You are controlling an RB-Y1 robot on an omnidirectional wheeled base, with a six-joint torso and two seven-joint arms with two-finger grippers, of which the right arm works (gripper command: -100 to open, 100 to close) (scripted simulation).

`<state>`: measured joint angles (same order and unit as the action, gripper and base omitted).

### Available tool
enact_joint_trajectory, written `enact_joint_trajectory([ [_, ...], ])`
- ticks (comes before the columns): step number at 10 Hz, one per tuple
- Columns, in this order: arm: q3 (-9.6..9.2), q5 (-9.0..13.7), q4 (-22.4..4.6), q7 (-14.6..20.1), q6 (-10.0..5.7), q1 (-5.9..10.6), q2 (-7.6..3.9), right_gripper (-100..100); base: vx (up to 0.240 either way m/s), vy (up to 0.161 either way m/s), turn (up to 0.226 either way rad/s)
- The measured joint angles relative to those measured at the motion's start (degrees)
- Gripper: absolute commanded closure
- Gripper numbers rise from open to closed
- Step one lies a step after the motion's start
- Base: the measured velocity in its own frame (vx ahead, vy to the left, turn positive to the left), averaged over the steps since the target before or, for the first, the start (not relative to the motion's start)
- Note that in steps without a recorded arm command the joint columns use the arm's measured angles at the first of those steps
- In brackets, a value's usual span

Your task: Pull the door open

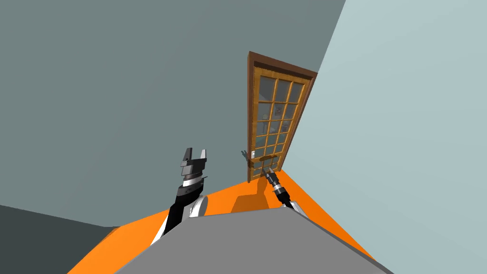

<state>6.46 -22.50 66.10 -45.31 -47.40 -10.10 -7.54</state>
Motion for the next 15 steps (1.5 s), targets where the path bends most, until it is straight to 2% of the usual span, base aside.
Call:
enact_joint_trajectory([
  [4,0.72,-1.98,-4.39,-3.45,-1.75,0.98,-0.07,-100,0.126,0.027,-0.018],
  [8,1.8,-4.38,-11.19,-8.11,-4.25,3.1,-0.06,-100,0.163,0.031,-0.029],
  [15,2.72,-7.8,-17.1,-13.64,-6.35,4.3,0.23,-100,0.131,-0.003,-0.023],
])
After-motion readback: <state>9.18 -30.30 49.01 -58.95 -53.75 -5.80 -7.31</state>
